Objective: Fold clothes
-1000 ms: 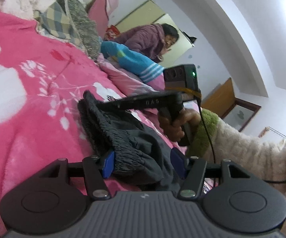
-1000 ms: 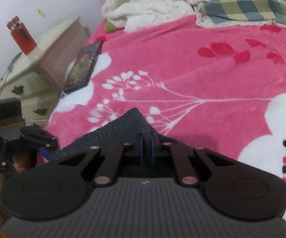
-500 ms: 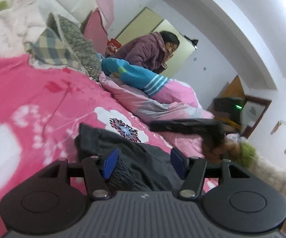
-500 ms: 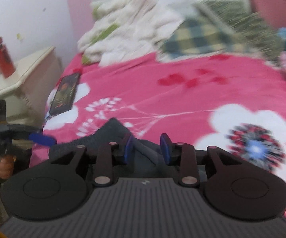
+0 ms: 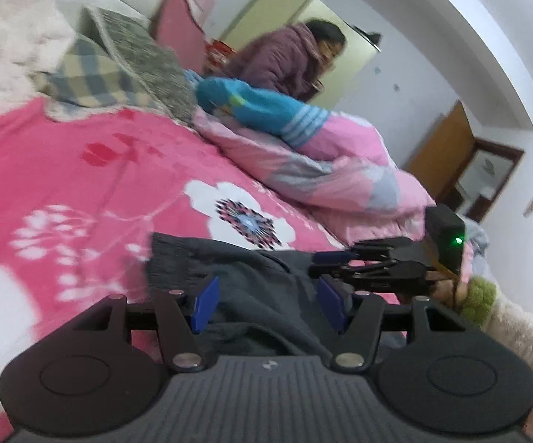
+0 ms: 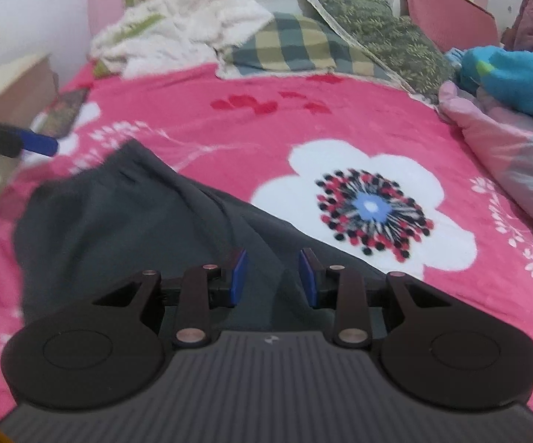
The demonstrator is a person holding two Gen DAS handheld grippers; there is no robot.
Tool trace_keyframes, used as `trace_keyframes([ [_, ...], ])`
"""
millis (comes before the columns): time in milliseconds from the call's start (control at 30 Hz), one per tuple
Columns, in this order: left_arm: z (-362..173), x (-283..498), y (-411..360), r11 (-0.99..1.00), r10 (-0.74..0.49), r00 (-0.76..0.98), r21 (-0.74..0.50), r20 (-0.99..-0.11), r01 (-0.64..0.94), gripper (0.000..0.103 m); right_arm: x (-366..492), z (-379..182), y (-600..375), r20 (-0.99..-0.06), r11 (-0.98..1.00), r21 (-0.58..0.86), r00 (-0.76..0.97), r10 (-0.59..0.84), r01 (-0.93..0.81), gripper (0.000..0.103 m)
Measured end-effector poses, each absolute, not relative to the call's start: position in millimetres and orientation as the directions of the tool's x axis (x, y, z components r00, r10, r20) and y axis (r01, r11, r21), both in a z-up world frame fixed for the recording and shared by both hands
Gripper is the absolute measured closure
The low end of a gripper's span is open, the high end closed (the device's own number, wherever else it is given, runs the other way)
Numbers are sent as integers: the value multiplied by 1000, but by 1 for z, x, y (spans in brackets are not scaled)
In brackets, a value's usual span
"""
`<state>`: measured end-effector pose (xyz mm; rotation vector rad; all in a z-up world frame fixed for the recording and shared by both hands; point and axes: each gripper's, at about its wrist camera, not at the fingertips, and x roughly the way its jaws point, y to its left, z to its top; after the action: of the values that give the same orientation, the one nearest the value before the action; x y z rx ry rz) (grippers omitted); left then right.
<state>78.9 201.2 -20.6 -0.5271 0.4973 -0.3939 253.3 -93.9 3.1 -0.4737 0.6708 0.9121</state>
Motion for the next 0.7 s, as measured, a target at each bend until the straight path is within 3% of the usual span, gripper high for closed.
trace_keyframes([
  [133, -42, 105, 185, 821, -467, 763, -539, -446, 187, 46, 266, -16, -93, -759, 523, -143, 432, 487, -840, 69],
  [200, -50, 105, 185, 818, -469, 762, -545, -447, 183, 46, 272, -21, -96, -775, 519, -155, 429, 463, -840, 58],
  [267, -57, 103, 186, 813, -471, 764, -552, -441, 183, 46, 278, -26, -100, -788, 522, -152, 422, 449, -839, 53],
  [400, -62, 99, 188, 811, -473, 775, -551, -419, 197, 46, 287, -34, -103, -818, 529, -86, 363, 446, -844, 53],
  [633, -66, 94, 189, 801, -479, 795, -557, -373, 222, 46, 268, -32, -103, -833, 510, -124, 369, 412, -851, 64],
  [700, -67, 92, 189, 797, -481, 800, -558, -359, 229, 46, 268, -33, -103, -834, 527, -125, 377, 403, -841, 86],
])
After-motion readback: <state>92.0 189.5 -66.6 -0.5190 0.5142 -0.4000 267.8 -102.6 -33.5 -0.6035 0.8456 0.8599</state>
